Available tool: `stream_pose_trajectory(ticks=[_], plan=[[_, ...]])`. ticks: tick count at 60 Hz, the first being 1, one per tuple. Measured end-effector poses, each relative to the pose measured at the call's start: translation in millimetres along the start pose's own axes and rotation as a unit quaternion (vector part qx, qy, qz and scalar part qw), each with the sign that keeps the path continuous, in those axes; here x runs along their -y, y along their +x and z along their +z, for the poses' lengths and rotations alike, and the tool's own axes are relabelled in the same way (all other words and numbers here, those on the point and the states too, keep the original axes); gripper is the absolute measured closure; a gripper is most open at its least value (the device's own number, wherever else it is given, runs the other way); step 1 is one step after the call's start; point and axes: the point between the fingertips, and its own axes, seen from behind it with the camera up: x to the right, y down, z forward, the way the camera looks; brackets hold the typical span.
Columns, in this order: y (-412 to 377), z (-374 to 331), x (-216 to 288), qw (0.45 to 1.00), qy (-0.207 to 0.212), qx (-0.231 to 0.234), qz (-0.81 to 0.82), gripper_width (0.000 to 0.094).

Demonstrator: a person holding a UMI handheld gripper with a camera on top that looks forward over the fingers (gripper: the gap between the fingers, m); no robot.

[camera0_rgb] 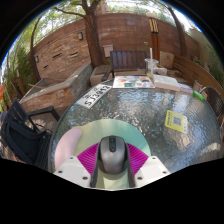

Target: Arrange mouse

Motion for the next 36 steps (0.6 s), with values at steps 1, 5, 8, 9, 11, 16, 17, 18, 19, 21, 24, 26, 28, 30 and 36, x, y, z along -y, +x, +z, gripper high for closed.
stream_pose_trajectory(ticks=[1,5,8,9,11,16,17,18,19,21,24,26,28,30,36], plan=[[-2.0,-2.1,0.6,1.000,0.001,-0.002,0.000,0.0475],[0.1,-3.0,11.6,1.000,0.010,-0.004,-0.019,0.0415],[-2.6,-13.9,14.5,1.000,0.010,-0.005,-0.028,0.0268],[-4.8,-18.7,18.4,0.999,0.012,-0.003,-0.031,0.0188],[-8.0,-34.1,25.6,0.999,0.017,-0.002,-0.037,0.0063],[-11.7,-72.7,42.3,0.998,0.028,-0.016,-0.057,0.0091],[-12.8,-81.4,44.4,0.998,0.030,-0.019,-0.061,0.0081],[-14.3,-91.2,46.6,0.997,0.032,-0.021,-0.065,0.0074],[-15.6,-101.1,48.7,0.997,0.033,-0.024,-0.068,0.0069],[-18.3,-117.4,53.3,0.996,0.036,-0.028,-0.074,0.0067],[-21.7,-145.6,55.5,0.996,0.035,-0.031,-0.079,0.0080],[-24.1,-162.5,55.8,0.995,0.035,-0.035,-0.081,0.0083],[-27.2,-176.1,54.9,0.995,0.035,-0.037,-0.083,0.0082],[-27.3,-189.0,55.7,0.995,0.036,-0.039,-0.083,0.0082],[-30.2,-222.3,52.7,0.995,0.038,-0.047,-0.084,0.0081]])
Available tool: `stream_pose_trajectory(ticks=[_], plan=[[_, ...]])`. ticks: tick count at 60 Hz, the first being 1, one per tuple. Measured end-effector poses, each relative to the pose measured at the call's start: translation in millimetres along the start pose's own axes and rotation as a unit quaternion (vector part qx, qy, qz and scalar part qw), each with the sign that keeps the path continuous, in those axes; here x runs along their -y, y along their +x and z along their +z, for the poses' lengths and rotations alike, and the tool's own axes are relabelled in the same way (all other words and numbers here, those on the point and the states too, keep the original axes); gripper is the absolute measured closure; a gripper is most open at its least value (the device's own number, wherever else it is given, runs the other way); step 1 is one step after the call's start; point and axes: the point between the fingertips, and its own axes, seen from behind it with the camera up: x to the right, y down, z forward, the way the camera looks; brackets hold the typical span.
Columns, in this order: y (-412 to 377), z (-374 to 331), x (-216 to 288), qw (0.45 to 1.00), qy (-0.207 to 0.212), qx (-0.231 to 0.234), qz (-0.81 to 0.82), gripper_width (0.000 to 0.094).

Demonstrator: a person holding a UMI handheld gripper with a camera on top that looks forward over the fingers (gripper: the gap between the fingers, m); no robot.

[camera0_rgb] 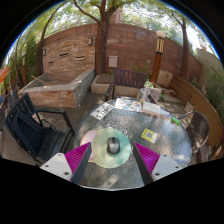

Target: Arrange mouse

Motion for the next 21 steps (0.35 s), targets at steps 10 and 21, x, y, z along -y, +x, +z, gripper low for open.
stream_pose_trajectory(ticks=[10,21], plan=[[3.3,-25.6,-3.7,1.000,0.000,-0.005,0.012,0.0083],[-1.1,-32.9,-5.1,1.000,0.002,0.001,0.011,0.0080]])
